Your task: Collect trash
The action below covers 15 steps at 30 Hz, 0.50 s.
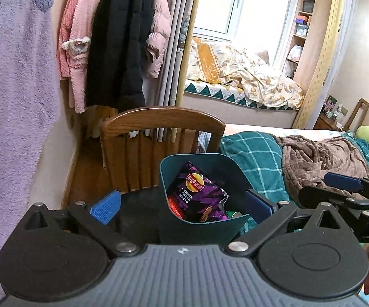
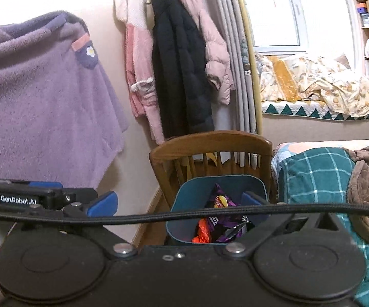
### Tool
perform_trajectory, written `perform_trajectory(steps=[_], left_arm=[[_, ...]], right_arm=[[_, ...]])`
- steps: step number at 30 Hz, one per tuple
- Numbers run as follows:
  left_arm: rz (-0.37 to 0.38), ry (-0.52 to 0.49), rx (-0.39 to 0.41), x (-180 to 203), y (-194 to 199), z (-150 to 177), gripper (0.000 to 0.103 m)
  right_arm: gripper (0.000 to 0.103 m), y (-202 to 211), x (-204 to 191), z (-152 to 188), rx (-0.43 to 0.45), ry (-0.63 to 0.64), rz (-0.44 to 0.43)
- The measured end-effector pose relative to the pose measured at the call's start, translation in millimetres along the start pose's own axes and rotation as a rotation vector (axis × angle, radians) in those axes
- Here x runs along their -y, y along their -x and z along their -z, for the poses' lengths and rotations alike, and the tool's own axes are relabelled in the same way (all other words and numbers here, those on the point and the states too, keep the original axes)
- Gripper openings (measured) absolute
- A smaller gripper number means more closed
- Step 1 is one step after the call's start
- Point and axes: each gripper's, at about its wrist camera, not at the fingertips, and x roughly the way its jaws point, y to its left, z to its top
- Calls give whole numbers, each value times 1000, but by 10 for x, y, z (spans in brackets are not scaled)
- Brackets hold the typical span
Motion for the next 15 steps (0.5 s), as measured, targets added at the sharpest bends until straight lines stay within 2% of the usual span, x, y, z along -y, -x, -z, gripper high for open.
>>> perform_trajectory(steps=[9,15], left_arm=[[-35,-7,-3,-9,59,45,103],[-37,-27,-4,2,83,60,103]], right_arm=[[103,32,-112,33,-5,-12,-21],[103,73,-126,97,-11,-31,-3]])
